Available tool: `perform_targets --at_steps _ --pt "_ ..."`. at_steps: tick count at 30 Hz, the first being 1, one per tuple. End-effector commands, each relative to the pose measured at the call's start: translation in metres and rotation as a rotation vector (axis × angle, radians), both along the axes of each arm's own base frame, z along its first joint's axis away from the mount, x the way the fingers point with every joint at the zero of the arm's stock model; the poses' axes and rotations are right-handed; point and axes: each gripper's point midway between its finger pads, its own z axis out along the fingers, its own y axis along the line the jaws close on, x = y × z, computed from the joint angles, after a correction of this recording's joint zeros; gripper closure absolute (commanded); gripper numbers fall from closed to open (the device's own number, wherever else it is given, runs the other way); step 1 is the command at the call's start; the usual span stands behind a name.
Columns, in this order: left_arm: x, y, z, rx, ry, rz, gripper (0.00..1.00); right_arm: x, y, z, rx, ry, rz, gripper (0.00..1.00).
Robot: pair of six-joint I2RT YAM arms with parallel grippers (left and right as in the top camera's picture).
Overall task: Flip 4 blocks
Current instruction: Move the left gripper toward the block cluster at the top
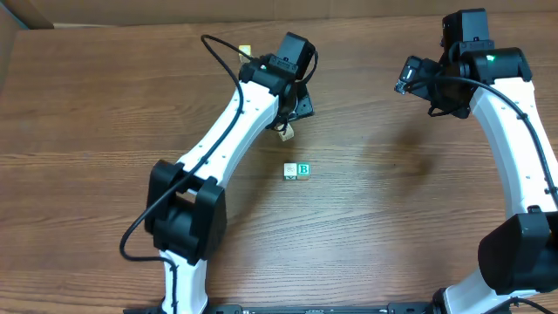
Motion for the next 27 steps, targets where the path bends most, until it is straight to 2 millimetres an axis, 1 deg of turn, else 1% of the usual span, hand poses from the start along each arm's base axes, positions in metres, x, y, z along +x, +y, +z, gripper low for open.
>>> perform_targets --at_steps 1,2,4,7,11,14,18,20,22,24,27 --pt "0.011 0.011 -0.014 0.048 -0.005 0.063 0.46 0.001 0.000 0.006 0.004 -0.019 -0.005 0.00" --pt "0.011 0.011 -0.019 0.052 0.004 0.065 0.46 0.001 0.000 0.006 0.004 -0.019 -0.005 0.00" --pt "0.010 0.011 -0.032 0.066 0.028 0.064 0.41 0.001 0.000 0.006 0.004 -0.019 -0.005 0.00" --pt "0.010 0.013 -0.049 0.091 0.054 0.067 0.39 0.001 0.000 0.006 0.004 -0.019 -0.005 0.00" --pt "0.010 0.017 -0.060 0.109 0.070 0.072 0.37 0.001 0.000 0.006 0.004 -0.019 -0.005 0.00" --pt "0.008 0.017 -0.067 0.117 0.087 0.071 0.37 0.001 0.000 0.006 0.004 -0.019 -0.005 0.00" --pt "0.001 0.014 -0.086 0.144 0.126 0.047 0.37 0.001 0.000 0.006 0.004 -0.019 -0.005 0.00" --pt "0.002 0.014 -0.095 0.149 0.135 0.046 0.39 0.001 0.000 0.006 0.004 -0.019 -0.005 0.00" --pt "0.005 0.016 -0.096 0.145 0.130 0.052 0.43 0.001 0.000 0.006 0.004 -0.019 -0.005 0.00" --pt "0.008 0.019 -0.096 0.140 0.123 0.061 0.50 0.001 0.000 0.006 0.004 -0.019 -0.005 0.00" --pt "0.009 0.023 -0.096 0.140 0.128 0.069 0.53 0.001 0.000 0.006 0.004 -0.019 -0.005 0.00"
